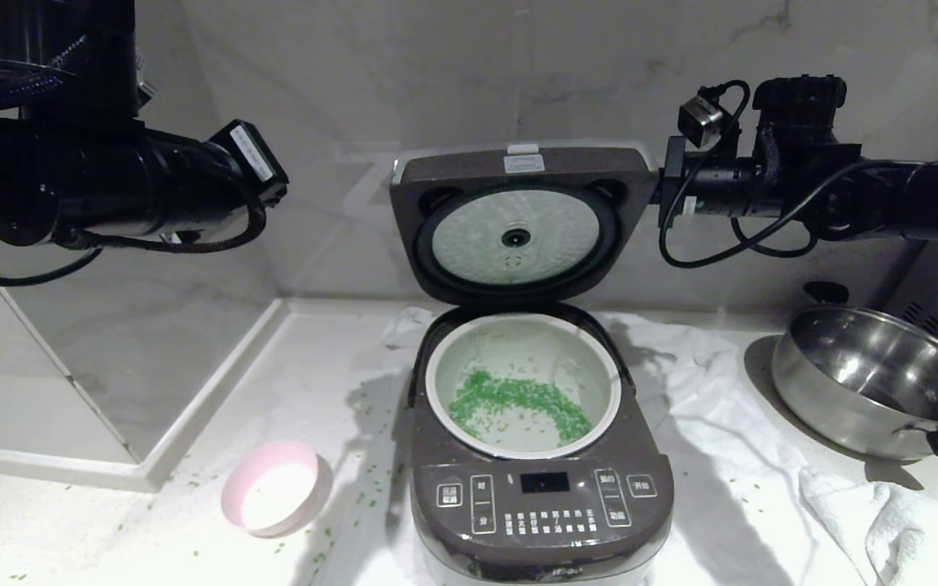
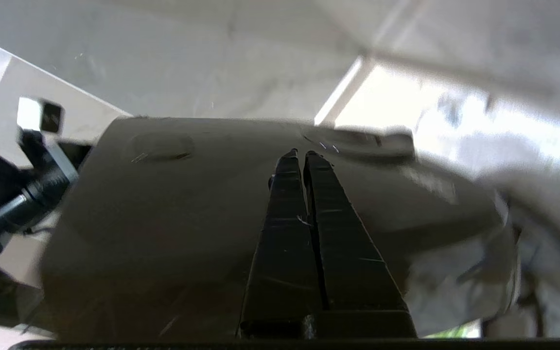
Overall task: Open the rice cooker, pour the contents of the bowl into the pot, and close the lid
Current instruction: Close the rice cooker
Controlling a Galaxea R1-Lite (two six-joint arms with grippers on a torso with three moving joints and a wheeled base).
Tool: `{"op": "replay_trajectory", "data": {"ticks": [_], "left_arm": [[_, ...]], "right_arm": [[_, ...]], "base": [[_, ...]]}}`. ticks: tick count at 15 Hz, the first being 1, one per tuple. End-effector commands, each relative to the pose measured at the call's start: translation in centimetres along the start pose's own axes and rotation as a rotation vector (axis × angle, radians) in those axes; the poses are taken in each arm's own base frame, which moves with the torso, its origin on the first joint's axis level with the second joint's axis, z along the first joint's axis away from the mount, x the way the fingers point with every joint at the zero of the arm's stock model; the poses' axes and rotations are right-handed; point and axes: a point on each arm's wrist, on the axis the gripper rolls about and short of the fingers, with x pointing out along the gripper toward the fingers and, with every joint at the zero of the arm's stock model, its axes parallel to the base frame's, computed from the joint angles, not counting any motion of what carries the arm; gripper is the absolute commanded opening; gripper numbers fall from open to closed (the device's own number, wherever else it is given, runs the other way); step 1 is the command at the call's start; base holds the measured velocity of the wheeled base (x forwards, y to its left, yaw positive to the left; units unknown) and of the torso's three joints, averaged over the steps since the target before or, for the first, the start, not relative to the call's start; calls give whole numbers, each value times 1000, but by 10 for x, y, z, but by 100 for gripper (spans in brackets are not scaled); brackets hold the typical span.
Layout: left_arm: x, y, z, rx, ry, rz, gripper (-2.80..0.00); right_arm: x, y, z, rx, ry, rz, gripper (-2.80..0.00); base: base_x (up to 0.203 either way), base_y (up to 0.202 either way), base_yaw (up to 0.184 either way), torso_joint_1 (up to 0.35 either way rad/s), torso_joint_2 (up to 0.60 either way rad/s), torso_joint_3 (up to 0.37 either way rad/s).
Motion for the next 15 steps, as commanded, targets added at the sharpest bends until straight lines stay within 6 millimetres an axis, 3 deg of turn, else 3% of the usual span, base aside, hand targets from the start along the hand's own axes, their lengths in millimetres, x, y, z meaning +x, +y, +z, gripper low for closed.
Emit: {"op": "replay_trajectory", "data": {"ticks": [1, 4, 6, 10, 15], "left_arm": [[6, -10, -4, -3, 11, -21, -280], [6, -23, 2, -10, -5, -67, -280], [5, -31, -10, 4, 33, -92, -280], [-7, -28, -58, 79, 191, -103, -280], [-17, -16, -119, 172, 373, -114, -280]], "right_arm": [[-4, 4, -27, 29, 58, -14, -280], [-7, 1, -70, 34, 147, -37, -280], [-13, 3, -89, 36, 183, -45, -280], [-11, 11, -116, 41, 234, -71, -280], [-19, 17, -133, 69, 257, -98, -280]], "base": [[0, 0, 0, 0, 0, 0], [0, 0, 0, 0, 0, 0], [0, 0, 0, 0, 0, 0], [0, 0, 0, 0, 0, 0], [0, 0, 0, 0, 0, 0]]}}
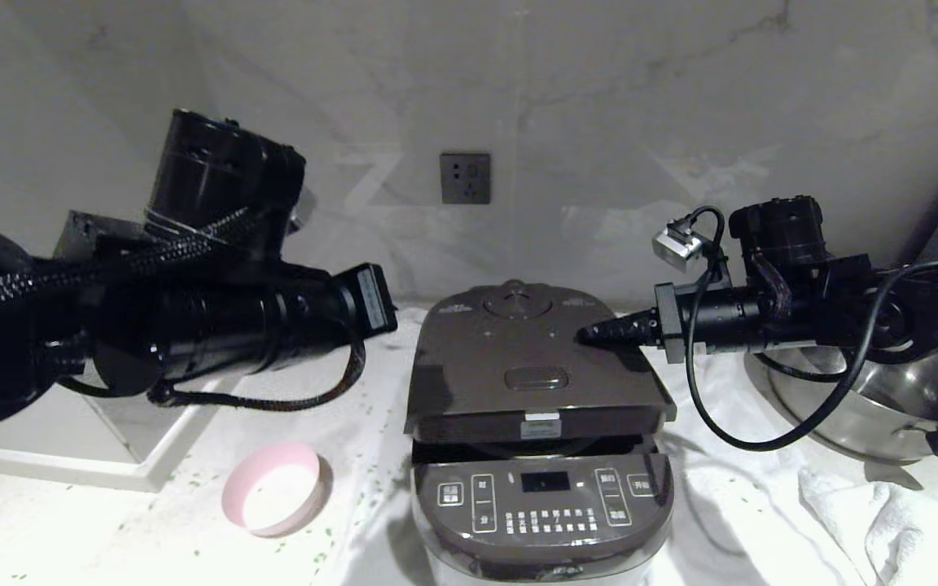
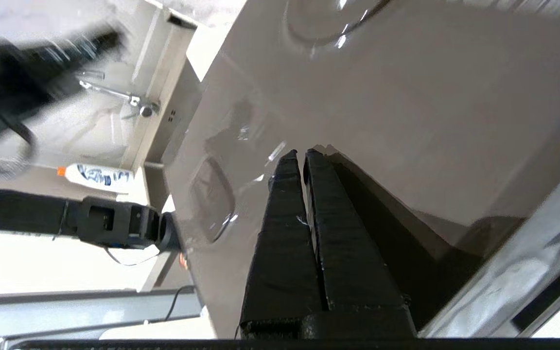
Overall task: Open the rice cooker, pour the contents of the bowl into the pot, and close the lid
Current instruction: Close the rice cooker
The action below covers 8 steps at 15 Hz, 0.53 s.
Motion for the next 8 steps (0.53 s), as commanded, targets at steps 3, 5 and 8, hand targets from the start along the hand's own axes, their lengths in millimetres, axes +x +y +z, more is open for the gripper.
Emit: {"op": "replay_trajectory", "data": {"ticks": [3, 5, 8], "left_arm": [[14, -5, -44, 45, 51, -57, -280], [22, -7, -56, 58, 58, -79, -280], [29, -7, -80, 83, 113, -52, -280]], "right_arm": [[-1, 1, -12, 18, -12, -87, -280], [-6, 4, -17, 23, -9, -90, -280], [-10, 6, -28, 21, 8, -95, -280]], "base": [[0, 0, 0, 0, 0, 0], [0, 0, 0, 0, 0, 0], [0, 0, 0, 0, 0, 0]]}}
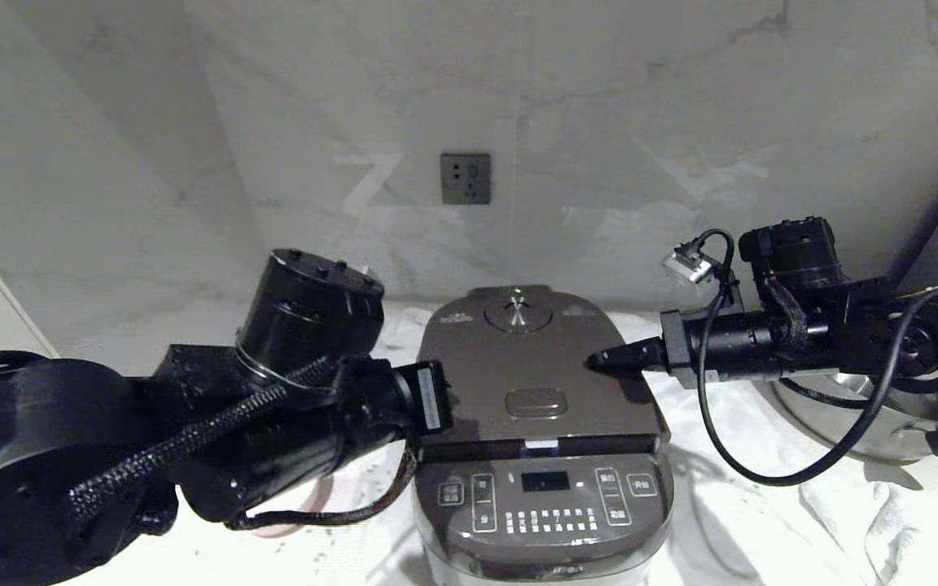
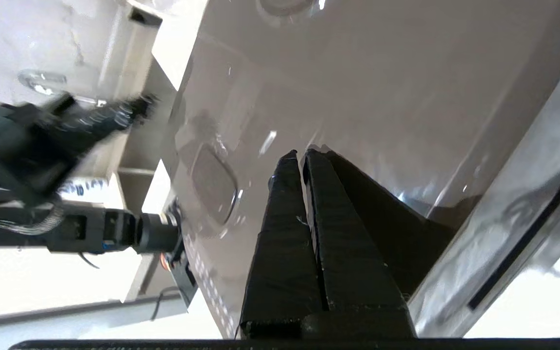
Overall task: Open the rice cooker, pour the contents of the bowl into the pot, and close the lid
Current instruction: Close the rice cooker
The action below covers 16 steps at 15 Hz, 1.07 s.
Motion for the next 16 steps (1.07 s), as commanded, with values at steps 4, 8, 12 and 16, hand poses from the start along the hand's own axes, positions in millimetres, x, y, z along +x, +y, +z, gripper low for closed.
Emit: {"op": "replay_trajectory", "data": {"ticks": [4, 8, 12, 16], "left_arm": [[12, -1, -25, 29, 77, 29, -280], [16, -3, -37, 55, 116, 30, -280], [16, -5, -43, 52, 134, 29, -280], [8, -11, -30, 34, 84, -3, -280]], "right_arm": [[-5, 0, -15, 8, 22, -3, -280], [-6, -1, -15, 8, 22, -7, -280], [-5, -6, -18, 23, 28, -15, -280], [-17, 9, -12, -20, -14, -2, -280]], "base": [[0, 0, 0, 0, 0, 0], [0, 0, 0, 0, 0, 0], [0, 0, 0, 0, 0, 0], [0, 0, 0, 0, 0, 0]]}}
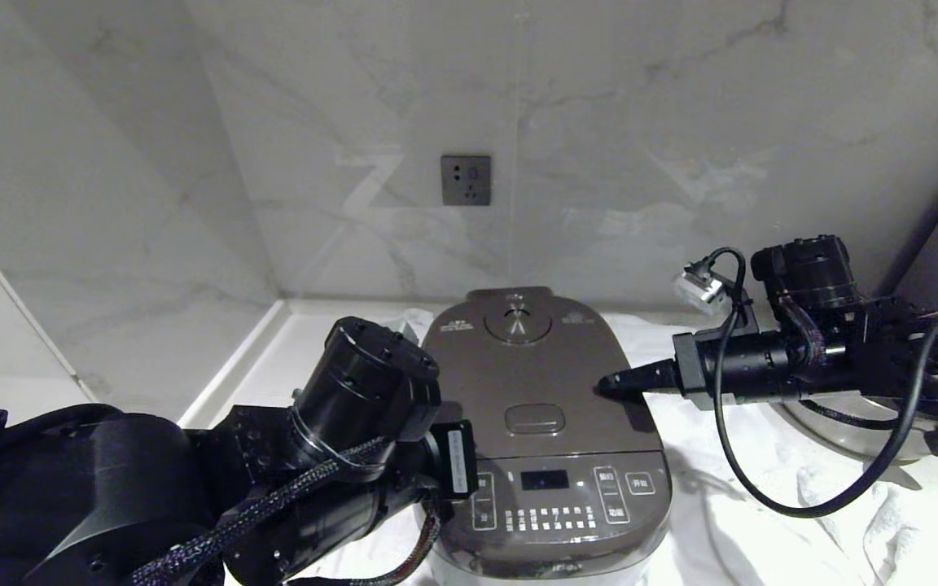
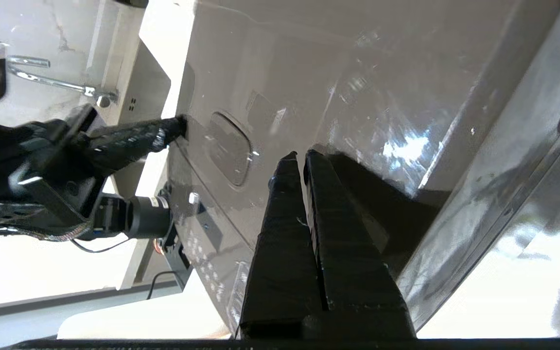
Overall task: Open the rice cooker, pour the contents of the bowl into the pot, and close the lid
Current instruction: Close the rice cooker, then press the start button
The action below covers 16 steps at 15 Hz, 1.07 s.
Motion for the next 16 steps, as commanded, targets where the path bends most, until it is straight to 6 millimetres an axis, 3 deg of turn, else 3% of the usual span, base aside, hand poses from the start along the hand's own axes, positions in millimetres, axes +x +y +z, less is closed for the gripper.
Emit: {"op": "replay_trajectory", "data": {"ticks": [1, 5, 9, 11, 14, 16], "left_arm": [[-13, -7, 17, -29, -74, -35, -280], [-32, -8, 56, -93, -240, -28, -280], [-56, 4, 72, -123, -313, -27, -280], [-78, 14, 72, -83, -334, -15, -280], [-132, 34, 62, -37, -399, -29, -280], [-165, 57, 51, -17, -463, 10, -280]], "right_arm": [[-14, 19, 7, -54, -49, 24, -280], [-42, 54, 17, -151, -142, 61, -280], [-56, 69, 12, -167, -174, 70, -280], [-66, 76, 4, -180, -207, 36, -280], [-73, 80, 0, -179, -276, -72, -280], [-74, 79, -2, -179, -303, -127, -280]], "base": [[0, 0, 0, 0, 0, 0], [0, 0, 0, 0, 0, 0], [0, 0, 0, 0, 0, 0], [0, 0, 0, 0, 0, 0], [0, 0, 0, 0, 0, 0], [0, 0, 0, 0, 0, 0]]}}
